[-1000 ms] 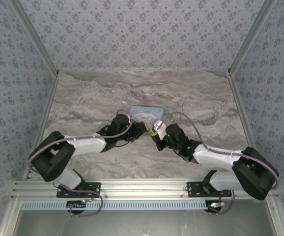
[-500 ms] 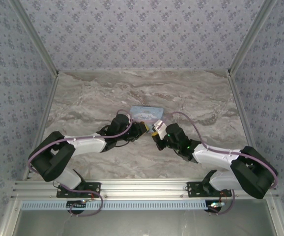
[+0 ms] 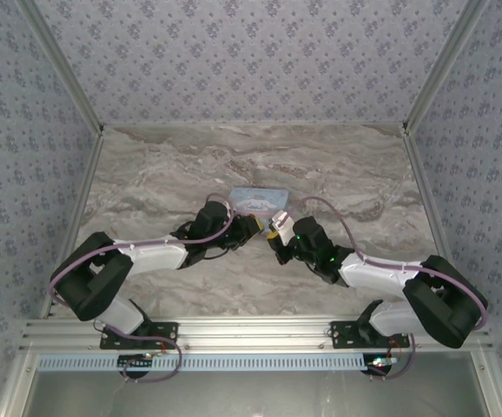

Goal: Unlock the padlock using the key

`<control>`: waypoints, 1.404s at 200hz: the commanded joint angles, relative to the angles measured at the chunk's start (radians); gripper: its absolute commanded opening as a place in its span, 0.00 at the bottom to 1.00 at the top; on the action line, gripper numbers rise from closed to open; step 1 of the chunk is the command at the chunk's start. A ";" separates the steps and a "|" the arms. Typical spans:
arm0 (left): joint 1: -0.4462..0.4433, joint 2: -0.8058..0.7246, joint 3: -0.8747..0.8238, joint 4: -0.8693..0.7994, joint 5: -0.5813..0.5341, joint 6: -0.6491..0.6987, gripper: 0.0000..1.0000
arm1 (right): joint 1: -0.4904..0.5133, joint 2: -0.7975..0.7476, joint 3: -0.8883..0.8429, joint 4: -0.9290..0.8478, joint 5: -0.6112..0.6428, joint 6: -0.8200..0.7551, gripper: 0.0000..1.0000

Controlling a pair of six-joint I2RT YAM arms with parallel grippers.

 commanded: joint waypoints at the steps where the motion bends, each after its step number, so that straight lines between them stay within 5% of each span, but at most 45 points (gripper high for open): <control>1: -0.012 -0.038 0.001 0.061 0.017 0.003 0.19 | -0.006 0.004 0.002 0.058 -0.023 0.017 0.00; 281: -0.012 -0.024 0.039 0.044 0.091 0.017 0.19 | -0.102 0.020 0.015 0.184 -0.242 0.064 0.00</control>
